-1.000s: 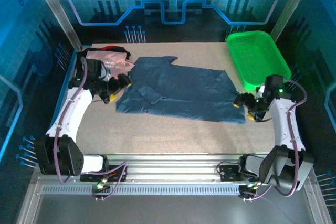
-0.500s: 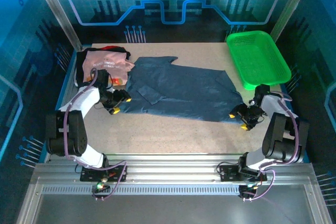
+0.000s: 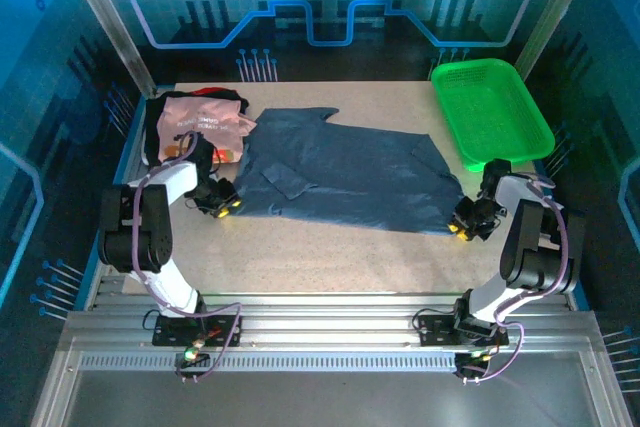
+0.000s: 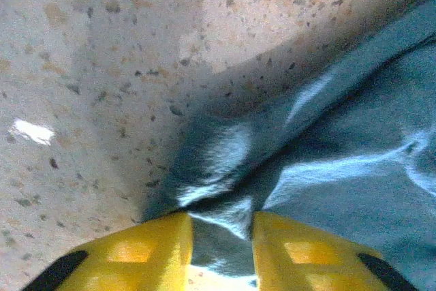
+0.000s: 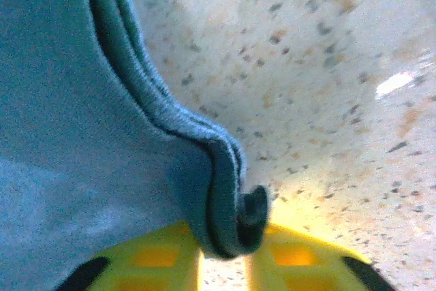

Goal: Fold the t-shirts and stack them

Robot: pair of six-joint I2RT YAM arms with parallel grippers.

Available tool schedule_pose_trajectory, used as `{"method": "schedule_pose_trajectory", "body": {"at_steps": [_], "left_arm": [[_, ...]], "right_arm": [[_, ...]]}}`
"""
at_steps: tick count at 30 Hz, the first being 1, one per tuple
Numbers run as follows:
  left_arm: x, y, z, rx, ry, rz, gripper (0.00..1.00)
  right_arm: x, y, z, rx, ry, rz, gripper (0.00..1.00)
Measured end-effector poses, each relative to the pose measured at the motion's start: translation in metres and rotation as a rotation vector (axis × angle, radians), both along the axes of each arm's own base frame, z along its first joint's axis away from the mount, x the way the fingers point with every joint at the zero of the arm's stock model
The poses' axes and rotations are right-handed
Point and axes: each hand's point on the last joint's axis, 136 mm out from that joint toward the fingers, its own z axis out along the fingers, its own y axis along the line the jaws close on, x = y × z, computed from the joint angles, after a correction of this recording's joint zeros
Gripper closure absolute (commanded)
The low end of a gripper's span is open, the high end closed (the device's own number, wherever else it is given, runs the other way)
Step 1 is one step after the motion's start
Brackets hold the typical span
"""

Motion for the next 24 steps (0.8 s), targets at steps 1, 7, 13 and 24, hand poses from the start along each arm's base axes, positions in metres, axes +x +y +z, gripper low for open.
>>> {"method": "schedule_pose_trajectory", "body": {"at_steps": [1,7,13,24], "left_arm": [[0.000,0.001,-0.001,0.008,0.001,-0.003,0.92],[-0.003,0.005,0.000,0.033,-0.003,-0.006,1.00],[-0.041,0.004,0.000,0.041,0.018,-0.001,1.00],[-0.115,-0.007,0.010,-0.012,0.065,0.093,1.00]], "right_arm": [[0.000,-0.001,0.000,-0.009,0.001,0.002,0.91],[-0.006,-0.008,-0.001,-0.052,0.026,0.007,0.94],[-0.013,-0.016,0.009,-0.107,0.032,0.017,0.94],[-0.039,-0.019,0.023,-0.167,0.050,0.028,0.92]]}}
